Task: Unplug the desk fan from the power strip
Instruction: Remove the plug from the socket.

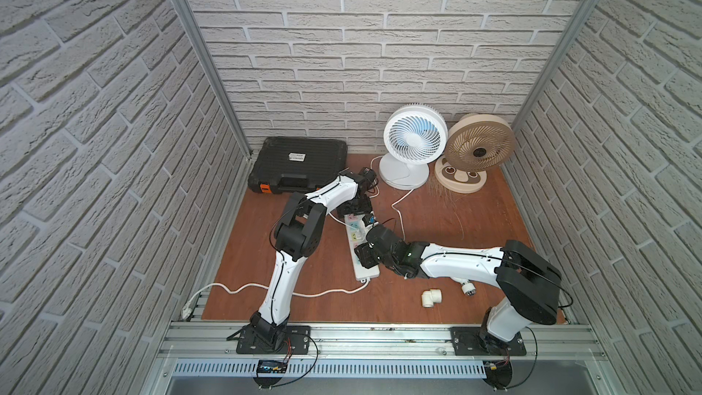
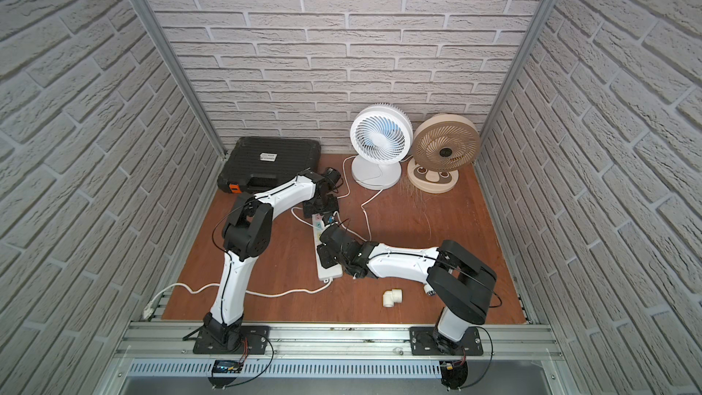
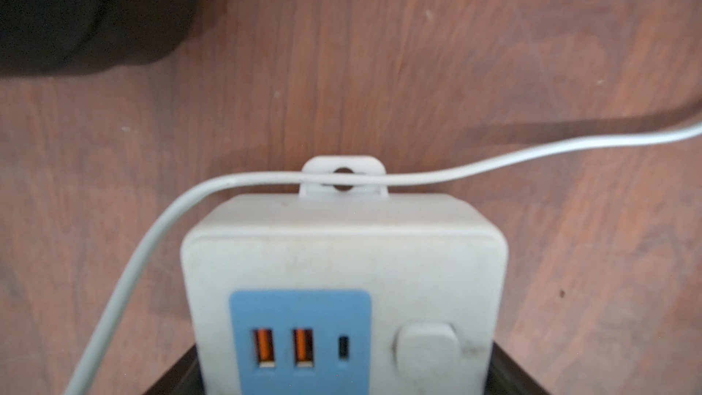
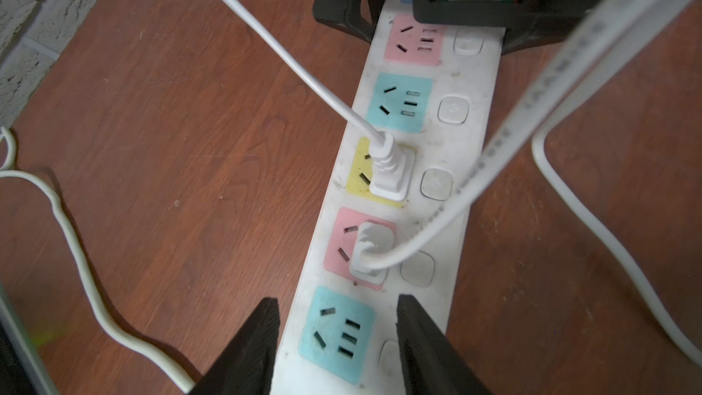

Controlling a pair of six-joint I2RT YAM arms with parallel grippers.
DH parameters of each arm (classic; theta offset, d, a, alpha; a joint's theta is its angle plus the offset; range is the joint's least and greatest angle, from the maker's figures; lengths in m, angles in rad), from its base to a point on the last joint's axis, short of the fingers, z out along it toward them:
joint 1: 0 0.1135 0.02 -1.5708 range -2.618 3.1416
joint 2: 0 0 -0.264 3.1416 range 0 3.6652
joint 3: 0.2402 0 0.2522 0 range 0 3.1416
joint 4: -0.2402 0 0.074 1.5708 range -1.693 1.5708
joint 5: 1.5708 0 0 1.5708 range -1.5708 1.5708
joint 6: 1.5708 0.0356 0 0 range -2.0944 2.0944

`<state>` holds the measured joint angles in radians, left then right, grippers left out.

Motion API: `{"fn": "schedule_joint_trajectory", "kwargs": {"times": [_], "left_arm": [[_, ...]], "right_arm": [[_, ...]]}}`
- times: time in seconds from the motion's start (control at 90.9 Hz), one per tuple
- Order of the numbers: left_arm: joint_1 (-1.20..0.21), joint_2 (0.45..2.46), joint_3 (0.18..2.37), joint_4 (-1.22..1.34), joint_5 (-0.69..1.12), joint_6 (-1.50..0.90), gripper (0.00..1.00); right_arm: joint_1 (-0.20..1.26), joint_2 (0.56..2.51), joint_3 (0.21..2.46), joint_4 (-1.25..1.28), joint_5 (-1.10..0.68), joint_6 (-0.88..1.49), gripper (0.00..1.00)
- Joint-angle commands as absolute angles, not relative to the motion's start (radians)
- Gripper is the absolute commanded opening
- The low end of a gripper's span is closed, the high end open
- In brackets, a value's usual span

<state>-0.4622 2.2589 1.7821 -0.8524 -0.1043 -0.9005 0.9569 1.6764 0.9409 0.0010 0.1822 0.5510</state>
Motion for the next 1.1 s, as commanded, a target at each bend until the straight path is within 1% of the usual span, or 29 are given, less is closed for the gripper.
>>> {"fn": "schedule_joint_trajectory", "kwargs": {"times": [0.0,0.286,0.462,0.649,1.089], "left_arm": [[-0.453,2.356,1.718,-0.827,-0.047,-0.954,0.00],[-0.454,2.357,1.715,-0.818,-0.039,-0.945,0.00],[-0.453,2.359,1.715,-0.818,-0.040,-0.939,0.00],[-0.454,2.365,1.715,-0.816,-0.034,-0.935,0.00],[-0.456,2.375,1.715,-0.810,-0.028,-0.934,0.00]], "right_arm": [[0.968,1.697,0.987,-0.038,0.249,0.512,0.51],[0.989,1.760,1.062,-0.126,0.345,0.470,0.42],[1.000,1.787,1.074,-0.136,0.361,0.458,0.39],[1.002,1.805,1.078,-0.138,0.379,0.459,0.32],[1.002,1.838,1.112,-0.152,0.408,0.449,0.29]]}}
